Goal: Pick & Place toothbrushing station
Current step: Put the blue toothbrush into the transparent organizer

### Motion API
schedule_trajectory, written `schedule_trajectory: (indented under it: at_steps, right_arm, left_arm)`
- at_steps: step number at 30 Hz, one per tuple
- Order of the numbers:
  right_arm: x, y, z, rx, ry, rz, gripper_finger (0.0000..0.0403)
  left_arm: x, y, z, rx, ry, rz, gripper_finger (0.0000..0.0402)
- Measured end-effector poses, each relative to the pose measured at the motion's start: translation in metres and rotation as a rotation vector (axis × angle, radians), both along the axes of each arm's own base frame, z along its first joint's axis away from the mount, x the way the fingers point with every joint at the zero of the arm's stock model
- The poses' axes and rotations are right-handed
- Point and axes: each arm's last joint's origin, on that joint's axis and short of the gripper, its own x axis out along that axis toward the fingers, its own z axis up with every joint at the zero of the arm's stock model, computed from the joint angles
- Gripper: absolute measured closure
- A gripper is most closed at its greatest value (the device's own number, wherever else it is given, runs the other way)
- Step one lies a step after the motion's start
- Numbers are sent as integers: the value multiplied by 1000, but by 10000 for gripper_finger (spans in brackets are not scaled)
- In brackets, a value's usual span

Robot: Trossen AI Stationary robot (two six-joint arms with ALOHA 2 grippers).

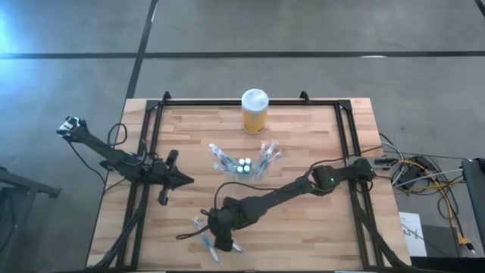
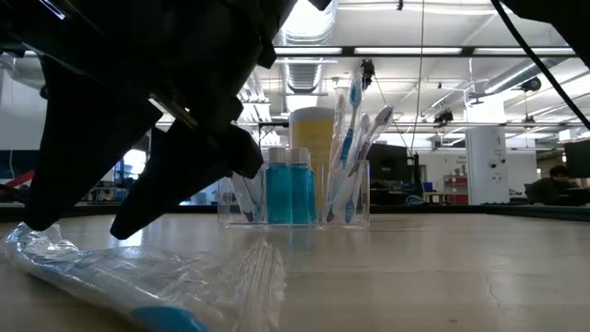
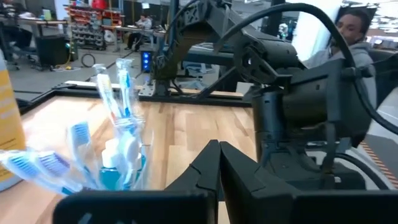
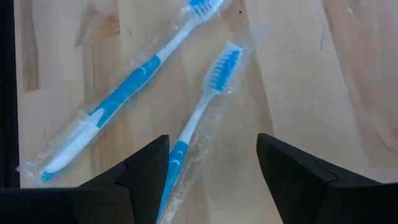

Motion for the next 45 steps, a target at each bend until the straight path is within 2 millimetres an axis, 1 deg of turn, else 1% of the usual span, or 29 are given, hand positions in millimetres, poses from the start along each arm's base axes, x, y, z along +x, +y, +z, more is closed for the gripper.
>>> schedule_trajectory:
  at_steps: [3,10,13,16,19,22,26,30,32,37,39,42,45]
  right_arm:
    - [0,0,0,-1,-2,0,165]
    - [-5,-3,-13,-24,39,-1,172]
    - [-7,-9,-18,-43,62,-11,177]
    - [-13,-17,-20,-114,128,-36,183]
    - [-18,-25,-20,-198,175,-58,188]
    - [-21,-29,-13,-269,184,-59,193]
    - [-19,-31,0,-265,119,-66,195]
    - [-11,-27,24,-152,14,-137,195]
    - [-10,-20,29,-114,-16,-128,195]
    - [-8,0,27,-73,-67,-105,194]
    - [-7,4,28,-55,-86,-112,194]
    - [-7,4,17,-40,-55,-123,194]
    - [-3,7,3,10,-35,-91,194]
  left_arm:
    - [0,0,0,1,0,17,389]
    - [0,1,0,-1,0,19,395]
    - [0,1,0,-6,1,19,390]
    - [0,1,0,-9,1,19,386]
    - [0,1,0,-9,1,19,388]
    - [0,1,0,-10,1,19,392]
    - [0,1,0,-10,1,19,395]
    - [0,1,0,-14,1,18,389]
    - [0,1,0,-25,3,18,386]
    - [0,1,0,-32,3,18,388]
    - [0,1,0,-32,4,18,391]
    - [0,1,0,-32,4,18,395]
    - [0,1,-1,-32,10,19,394]
